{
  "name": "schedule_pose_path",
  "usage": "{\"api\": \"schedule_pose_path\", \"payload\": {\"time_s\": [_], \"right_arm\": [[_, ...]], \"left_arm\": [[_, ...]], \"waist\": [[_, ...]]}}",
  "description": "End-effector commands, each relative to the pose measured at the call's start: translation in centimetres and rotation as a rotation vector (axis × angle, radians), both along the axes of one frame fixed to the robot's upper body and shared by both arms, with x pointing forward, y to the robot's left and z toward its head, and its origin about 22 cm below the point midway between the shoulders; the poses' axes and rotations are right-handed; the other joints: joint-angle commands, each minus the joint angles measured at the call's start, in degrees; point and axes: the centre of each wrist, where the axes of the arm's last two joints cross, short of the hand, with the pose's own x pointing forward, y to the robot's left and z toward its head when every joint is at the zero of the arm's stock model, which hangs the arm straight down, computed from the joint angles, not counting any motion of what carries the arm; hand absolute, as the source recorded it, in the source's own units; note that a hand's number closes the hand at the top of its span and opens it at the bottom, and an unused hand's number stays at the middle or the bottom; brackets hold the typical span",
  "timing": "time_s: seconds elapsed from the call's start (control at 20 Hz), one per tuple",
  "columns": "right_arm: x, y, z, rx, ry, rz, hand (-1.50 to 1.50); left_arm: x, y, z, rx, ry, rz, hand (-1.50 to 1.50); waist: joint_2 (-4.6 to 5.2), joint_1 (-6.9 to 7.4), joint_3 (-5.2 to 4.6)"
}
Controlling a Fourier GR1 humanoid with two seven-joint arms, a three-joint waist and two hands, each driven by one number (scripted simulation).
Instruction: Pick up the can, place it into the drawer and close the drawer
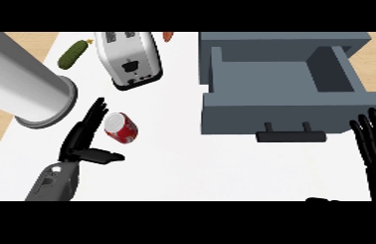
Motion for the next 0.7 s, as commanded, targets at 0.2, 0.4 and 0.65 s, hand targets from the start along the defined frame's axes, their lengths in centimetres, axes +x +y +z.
{"api": "schedule_pose_path", "payload": {"time_s": [0.2, 0.4, 0.65], "right_arm": [[1.1, 0.0, 1.8, 0.017, -0.006, -0.01, -1.5], [1.1, 0.6, -0.7, 0.002, -0.005, -0.009, -1.5], [-1.7, 0.6, 1.2, -0.008, 0.001, -0.005, -1.5]], "left_arm": [[1.1, -1.6, 1.3, -0.013, -0.006, -0.011, -1.5], [1.0, -1.8, -1.4, -0.015, -0.01, -0.021, -1.5], [2.5, -3.2, 0.2, -0.015, 0.002, -0.026, -1.5]], "waist": [[-0.12, 0.4, 0.04], [0.06, -0.08, -0.01], [-0.1, 0.08, 0.02]]}}
